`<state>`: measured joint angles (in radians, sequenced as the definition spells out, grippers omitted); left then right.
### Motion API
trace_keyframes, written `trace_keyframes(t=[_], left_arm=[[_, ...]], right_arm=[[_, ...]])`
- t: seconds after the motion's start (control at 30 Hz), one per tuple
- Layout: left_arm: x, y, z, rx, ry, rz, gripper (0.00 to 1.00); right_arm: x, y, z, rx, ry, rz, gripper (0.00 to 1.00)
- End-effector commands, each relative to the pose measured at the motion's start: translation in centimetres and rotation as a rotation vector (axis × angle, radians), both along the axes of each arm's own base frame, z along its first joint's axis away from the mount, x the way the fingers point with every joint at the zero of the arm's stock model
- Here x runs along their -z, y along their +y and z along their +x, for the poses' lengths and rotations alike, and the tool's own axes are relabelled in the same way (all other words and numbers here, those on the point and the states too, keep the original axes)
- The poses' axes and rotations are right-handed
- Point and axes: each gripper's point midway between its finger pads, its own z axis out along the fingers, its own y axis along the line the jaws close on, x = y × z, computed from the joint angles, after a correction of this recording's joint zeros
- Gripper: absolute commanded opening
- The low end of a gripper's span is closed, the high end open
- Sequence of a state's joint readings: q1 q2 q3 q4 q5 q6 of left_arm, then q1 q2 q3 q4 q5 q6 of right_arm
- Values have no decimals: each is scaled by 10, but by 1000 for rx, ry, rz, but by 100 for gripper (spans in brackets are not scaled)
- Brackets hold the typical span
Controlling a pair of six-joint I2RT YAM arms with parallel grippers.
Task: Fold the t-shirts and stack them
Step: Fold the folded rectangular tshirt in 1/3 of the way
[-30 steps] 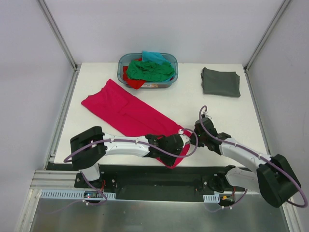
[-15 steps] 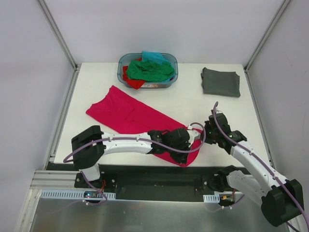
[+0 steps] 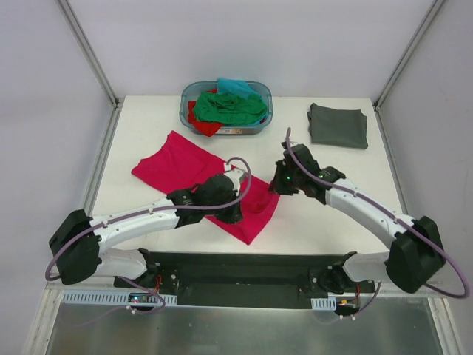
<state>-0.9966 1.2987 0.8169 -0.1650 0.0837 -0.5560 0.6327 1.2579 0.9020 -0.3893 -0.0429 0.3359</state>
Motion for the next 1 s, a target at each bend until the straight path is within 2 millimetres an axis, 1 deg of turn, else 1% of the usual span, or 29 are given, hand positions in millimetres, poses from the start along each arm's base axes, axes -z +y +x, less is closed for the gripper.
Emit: trace_keyframes(t=[0.0,0.03,0.07,0.13,0.17,0.2,0.23,0.27,0.47,0.63,0.67,0.77,0.8,0.83,0.97], left_arm=[[5,45,24,-169,-50,88,0],[6,54,29,-198,-55,104,0],[6,62,34,-227,-58,115,0],[6,78,44,-273,-58,136,0],[5,86,49,-306,-60,153,0],[4,94,53,-330,-62,170,0],[4,101,57,-352,-67,188,0],[5,109,59,-381,-67,207,0],[7,149,77,-519,-45,267,0],[7,165,91,-588,-35,310,0],[9,169,92,-597,-30,325,0],[18,177,96,-623,-7,370,0],[20,179,97,-627,-3,383,0],[23,181,98,-635,5,397,0],[29,192,103,-674,13,449,0]], right_arm=[[-30,46,31,-52,-76,64,1],[-29,53,36,-58,-73,58,1],[-38,62,44,-59,-91,67,1],[-41,75,56,-59,-104,60,1],[-38,82,62,-59,-102,46,1],[-36,89,65,-71,-96,39,1],[-38,90,73,-52,-112,17,1],[-38,96,78,-53,-116,13,1],[-31,124,99,-63,-112,3,1],[-23,137,124,-32,-150,-30,1],[-25,141,128,-34,-155,-25,1],[-20,151,136,-41,-157,-22,1],[-14,153,139,-42,-152,-28,1],[-13,156,142,-41,-153,-25,1],[3,164,148,-38,-131,-24,1]])
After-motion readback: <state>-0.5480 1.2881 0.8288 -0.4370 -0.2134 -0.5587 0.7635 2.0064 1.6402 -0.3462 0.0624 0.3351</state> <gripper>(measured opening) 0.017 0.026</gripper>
